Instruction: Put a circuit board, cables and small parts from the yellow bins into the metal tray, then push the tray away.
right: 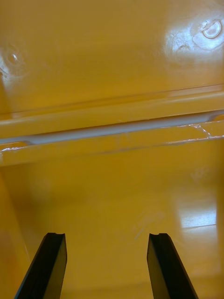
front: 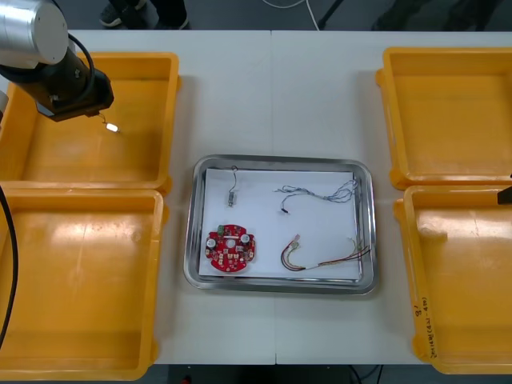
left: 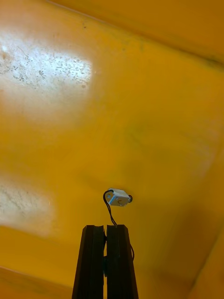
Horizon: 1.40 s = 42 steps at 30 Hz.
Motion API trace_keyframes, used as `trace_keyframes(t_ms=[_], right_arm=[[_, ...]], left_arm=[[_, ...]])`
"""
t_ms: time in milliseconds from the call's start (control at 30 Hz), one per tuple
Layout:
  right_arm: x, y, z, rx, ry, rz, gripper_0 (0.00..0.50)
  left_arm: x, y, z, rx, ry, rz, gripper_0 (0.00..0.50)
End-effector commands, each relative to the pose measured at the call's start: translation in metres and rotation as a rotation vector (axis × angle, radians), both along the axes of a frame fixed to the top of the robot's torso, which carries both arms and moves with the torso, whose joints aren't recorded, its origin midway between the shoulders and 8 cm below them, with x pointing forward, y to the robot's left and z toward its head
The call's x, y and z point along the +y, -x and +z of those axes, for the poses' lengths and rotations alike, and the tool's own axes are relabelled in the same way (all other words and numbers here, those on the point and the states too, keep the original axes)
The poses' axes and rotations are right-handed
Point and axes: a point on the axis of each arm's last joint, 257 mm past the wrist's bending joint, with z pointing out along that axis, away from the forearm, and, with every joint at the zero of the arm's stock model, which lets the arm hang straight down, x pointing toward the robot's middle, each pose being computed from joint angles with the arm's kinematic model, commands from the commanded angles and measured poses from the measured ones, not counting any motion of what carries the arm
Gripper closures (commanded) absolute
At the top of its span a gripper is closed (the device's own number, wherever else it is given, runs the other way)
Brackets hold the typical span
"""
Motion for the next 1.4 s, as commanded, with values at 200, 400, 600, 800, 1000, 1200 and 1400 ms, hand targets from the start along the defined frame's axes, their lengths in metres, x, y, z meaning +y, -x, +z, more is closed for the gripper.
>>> trace_keyframes(t_ms=[200, 400, 600, 800, 1000, 1200, 1400], right_arm=[[-0.006, 0.005, 0.005, 0.001, -0.016, -0.041, 0.000], [-0.006, 0.005, 0.005, 0.003, -0.017, -0.040, 0.000], [-0.006, 0.005, 0.005, 0.002, -0.017, -0.040, 0.000], [-0.006, 0.005, 0.005, 0.003, -0.017, -0.040, 0.000], [-0.006, 0.005, 0.005, 0.003, -0.017, -0.038, 0.000], [-0.006, 0.005, 0.005, 0.003, -0.018, -0.039, 0.000], [-0.005, 0.005, 0.005, 0.002, -0.018, -0.039, 0.000]], left_arm=[[0.032, -0.003, -0.010, -0.009, 0.016, 0.100, 0.478], [0.031, -0.003, -0.012, -0.004, 0.018, 0.100, 0.000], [0.028, -0.007, -0.002, -0.032, 0.011, 0.080, 0.000], [0.024, -0.016, 0.004, -0.070, -0.009, 0.031, 0.000], [0.010, -0.019, 0.004, -0.068, -0.034, -0.066, 0.000], [-0.005, -0.022, 0.011, -0.072, -0.068, -0.206, 0.000], [-0.006, -0.020, 0.002, -0.053, -0.063, -0.209, 0.000]])
